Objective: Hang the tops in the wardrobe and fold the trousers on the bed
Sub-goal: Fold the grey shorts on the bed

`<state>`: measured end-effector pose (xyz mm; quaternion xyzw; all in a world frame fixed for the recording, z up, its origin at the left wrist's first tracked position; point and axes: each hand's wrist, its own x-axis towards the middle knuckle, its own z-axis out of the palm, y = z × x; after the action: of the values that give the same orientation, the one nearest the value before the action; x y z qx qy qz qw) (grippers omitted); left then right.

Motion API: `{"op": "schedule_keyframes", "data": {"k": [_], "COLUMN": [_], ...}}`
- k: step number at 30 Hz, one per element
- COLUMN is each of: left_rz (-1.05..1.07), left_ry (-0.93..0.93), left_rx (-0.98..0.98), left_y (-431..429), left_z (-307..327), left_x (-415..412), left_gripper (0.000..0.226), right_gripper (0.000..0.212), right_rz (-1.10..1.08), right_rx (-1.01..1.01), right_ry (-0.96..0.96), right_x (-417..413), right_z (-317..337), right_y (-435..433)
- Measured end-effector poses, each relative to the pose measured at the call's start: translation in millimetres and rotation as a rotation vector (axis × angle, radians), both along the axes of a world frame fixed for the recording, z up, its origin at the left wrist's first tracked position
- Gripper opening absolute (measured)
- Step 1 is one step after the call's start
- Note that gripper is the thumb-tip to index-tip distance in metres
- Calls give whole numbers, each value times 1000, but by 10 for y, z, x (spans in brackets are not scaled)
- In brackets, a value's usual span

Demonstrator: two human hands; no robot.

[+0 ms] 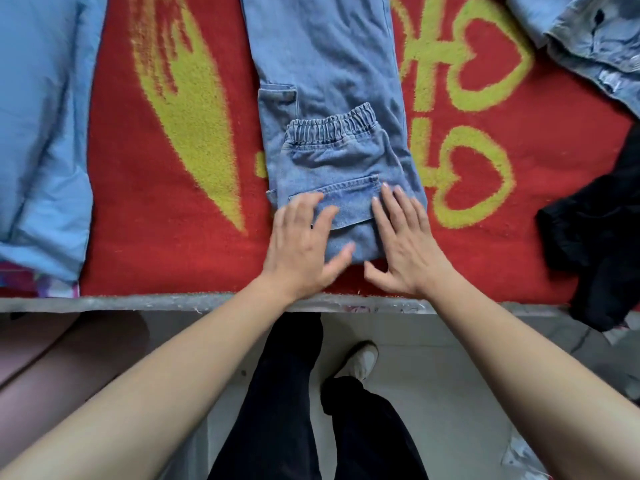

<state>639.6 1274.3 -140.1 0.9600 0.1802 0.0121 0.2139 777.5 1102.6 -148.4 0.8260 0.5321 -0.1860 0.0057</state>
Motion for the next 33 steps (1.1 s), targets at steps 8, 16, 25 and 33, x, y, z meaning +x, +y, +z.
{"op": "schedule_keyframes", "data": {"k": [8, 16, 25, 33], "left_rz": [-244, -39, -76, -161], "left_ry": [482, 416, 600, 675], "left_rx": [270, 97, 26, -47], "left_y": [-162, -37, -553, -1096], "left_z": [-283, 214, 779, 910], "left_x": [-153, -167, -803, -1156], "left_gripper": [84, 82, 70, 59], "right_gripper": [71, 71, 26, 26], "right_rz": [32, 14, 147, 223], "right_rx": [-338, -239, -185, -301], "right_ry": [-139, -102, 25, 116], "right_x": [-37, -42, -596, -835], "right_z": [-129, 453, 948, 1024], "right_y": [84, 183, -457, -943]}}
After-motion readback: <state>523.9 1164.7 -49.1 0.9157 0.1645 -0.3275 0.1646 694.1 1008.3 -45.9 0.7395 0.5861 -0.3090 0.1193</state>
